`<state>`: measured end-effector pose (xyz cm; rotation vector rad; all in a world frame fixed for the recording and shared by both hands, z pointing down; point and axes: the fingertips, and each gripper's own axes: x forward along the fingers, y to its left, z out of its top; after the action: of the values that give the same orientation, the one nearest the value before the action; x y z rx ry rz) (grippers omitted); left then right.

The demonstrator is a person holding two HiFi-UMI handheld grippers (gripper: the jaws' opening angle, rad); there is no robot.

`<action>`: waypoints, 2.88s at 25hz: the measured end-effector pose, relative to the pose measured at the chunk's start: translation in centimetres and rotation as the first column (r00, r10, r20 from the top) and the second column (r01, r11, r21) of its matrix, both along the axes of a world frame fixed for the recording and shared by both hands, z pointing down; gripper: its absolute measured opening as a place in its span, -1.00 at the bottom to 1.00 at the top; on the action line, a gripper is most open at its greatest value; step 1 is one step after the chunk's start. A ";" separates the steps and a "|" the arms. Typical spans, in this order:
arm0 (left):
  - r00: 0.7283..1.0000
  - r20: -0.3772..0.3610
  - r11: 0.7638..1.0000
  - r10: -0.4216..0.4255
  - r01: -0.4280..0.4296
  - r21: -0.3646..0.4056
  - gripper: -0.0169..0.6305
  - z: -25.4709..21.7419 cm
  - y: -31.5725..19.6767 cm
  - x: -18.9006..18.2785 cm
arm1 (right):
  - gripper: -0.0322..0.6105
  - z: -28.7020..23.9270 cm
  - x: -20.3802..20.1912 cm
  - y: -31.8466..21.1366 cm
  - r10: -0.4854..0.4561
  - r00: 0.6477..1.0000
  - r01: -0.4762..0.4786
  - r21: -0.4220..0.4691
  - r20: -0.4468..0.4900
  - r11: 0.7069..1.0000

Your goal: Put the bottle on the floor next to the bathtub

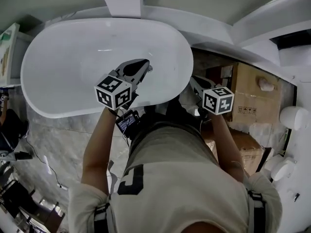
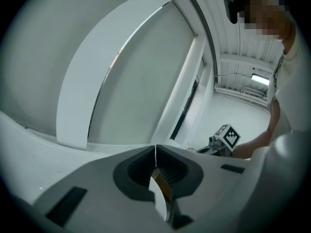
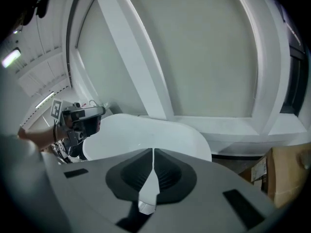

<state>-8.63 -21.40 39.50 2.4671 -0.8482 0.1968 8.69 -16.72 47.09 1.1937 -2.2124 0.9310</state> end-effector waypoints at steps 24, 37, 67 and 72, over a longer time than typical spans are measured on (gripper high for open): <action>1.000 -0.020 0.998 0.021 -0.019 0.059 -0.77 -3.7 4.0 0.2 | -0.81 -8.2 -3.6 0.6 -0.077 0.997 0.072 0.235 0.009 0.969; 0.996 0.051 0.974 -0.071 0.058 0.217 -0.77 -9.0 4.5 3.1 | -0.81 -13.0 -2.4 1.5 -0.123 0.991 0.094 0.385 0.052 0.918; 0.965 0.220 0.956 -0.145 0.079 0.284 -0.77 -11.1 13.1 9.8 | -0.81 -15.6 1.8 8.4 -0.323 0.925 0.185 0.508 0.200 0.841; 0.945 0.213 0.940 -0.246 0.180 0.289 -0.77 -12.4 15.3 6.7 | -0.81 -18.3 -1.5 8.8 -0.413 0.879 0.223 0.562 0.237 0.796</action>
<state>-1.93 -6.12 27.10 2.6049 -1.3214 0.3359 7.14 -7.91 28.75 0.8365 -2.9740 0.4230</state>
